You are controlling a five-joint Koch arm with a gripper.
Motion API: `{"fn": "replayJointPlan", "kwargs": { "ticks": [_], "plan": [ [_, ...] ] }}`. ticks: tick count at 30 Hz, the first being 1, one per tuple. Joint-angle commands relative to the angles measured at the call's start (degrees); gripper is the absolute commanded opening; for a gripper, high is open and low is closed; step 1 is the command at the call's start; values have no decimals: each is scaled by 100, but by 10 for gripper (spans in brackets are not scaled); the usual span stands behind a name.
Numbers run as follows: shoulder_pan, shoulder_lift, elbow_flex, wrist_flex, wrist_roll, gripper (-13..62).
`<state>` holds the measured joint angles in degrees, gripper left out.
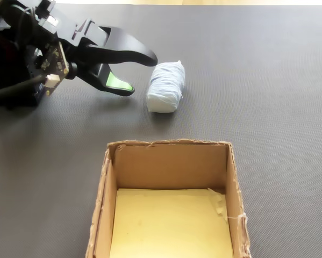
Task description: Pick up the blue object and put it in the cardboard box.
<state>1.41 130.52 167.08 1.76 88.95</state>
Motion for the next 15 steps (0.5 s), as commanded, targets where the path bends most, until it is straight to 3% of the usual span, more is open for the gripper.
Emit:
{"fn": "replayJointPlan", "kwargs": {
  "ticks": [1,15],
  "plan": [
    [0,519,-554,404,53,354],
    [0,-9,-2566,3472,193,349]
  ]
}}
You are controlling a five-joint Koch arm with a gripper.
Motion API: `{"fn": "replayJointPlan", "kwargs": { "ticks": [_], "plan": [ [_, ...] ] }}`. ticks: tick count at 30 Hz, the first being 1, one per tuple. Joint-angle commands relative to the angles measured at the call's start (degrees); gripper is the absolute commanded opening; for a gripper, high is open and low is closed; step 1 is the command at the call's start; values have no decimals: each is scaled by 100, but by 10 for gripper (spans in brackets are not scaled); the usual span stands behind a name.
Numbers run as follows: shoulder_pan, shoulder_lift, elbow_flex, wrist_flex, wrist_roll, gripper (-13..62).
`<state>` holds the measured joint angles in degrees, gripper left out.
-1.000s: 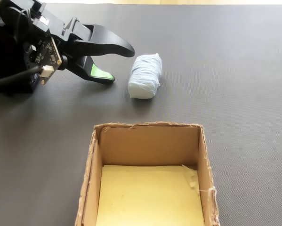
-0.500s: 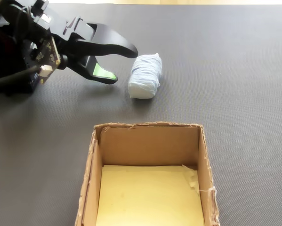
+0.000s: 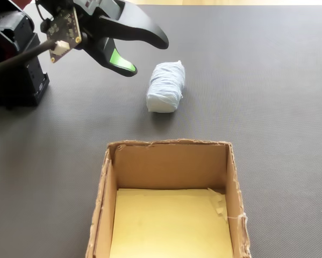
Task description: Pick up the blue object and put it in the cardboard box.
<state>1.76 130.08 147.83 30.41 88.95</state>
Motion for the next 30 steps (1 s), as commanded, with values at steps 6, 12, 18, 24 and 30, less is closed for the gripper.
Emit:
{"fn": "replayJointPlan", "kwargs": {
  "ticks": [6,12,18,24,30],
  "plan": [
    [-88,-888,-1318,1239,404,345],
    [-88,-1872,-1863,1274,738,345],
    [-44,-2988,-2443,1274,782,345],
    [79,-3744,-2733,1143,773,347],
    [70,-4192,-2619,721,615,297]
  ]
}}
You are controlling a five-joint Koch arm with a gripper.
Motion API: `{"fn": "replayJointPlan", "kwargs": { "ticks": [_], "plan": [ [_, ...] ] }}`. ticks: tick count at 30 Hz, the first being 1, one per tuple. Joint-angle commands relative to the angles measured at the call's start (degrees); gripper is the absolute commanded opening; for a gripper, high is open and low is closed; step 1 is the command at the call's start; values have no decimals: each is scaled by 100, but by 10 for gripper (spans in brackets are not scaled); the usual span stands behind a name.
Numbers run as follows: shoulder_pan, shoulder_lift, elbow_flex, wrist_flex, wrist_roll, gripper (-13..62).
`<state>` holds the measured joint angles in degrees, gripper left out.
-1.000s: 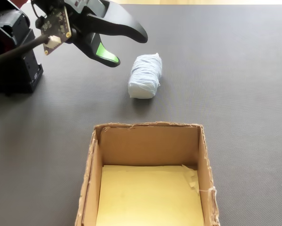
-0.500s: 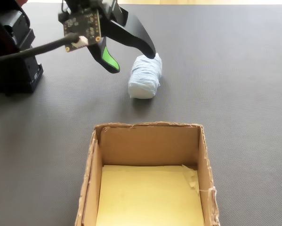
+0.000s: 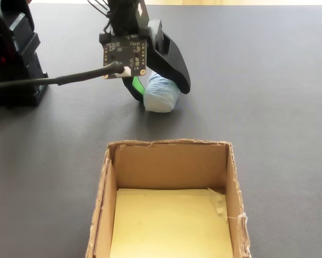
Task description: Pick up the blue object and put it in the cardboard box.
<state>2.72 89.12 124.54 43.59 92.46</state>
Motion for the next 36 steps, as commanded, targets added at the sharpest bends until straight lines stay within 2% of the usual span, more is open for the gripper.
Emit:
{"fn": "replayJointPlan", "kwargs": {
  "ticks": [1,4,11,19,22,36],
  "plan": [
    [-26,-97,-264,-686,202,280],
    [-53,-220,-264,-826,185,250],
    [-35,-62,264,-2004,185,123],
    [-70,800,1020,-3199,237,123],
    [-26,1556,1687,-3735,272,123],
    [246,4658,3085,-3401,141,123]
  ]
}}
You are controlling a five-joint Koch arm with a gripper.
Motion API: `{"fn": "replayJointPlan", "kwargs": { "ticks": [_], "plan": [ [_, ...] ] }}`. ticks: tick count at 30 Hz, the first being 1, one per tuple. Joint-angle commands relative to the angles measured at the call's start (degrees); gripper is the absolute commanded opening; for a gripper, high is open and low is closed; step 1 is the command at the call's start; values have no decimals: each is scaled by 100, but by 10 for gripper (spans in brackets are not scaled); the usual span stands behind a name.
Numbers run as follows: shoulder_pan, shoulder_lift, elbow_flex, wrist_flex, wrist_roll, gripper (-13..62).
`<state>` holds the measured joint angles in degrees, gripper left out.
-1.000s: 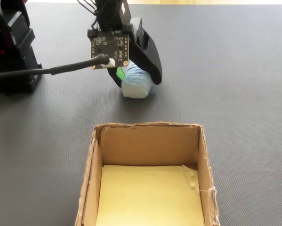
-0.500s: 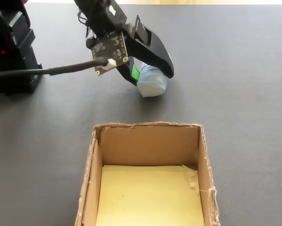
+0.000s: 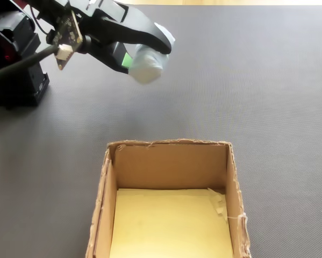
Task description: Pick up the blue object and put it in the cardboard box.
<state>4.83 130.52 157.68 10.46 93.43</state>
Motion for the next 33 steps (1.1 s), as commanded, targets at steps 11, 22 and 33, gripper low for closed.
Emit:
{"fn": "replayJointPlan", "kwargs": {
  "ticks": [11,22,33],
  "plan": [
    [1503,264,-1143,-1213,-536,123],
    [2461,-1037,-2487,-1213,-1028,122],
    [3850,-3138,-4210,-1160,-1239,122]
  ]
}}
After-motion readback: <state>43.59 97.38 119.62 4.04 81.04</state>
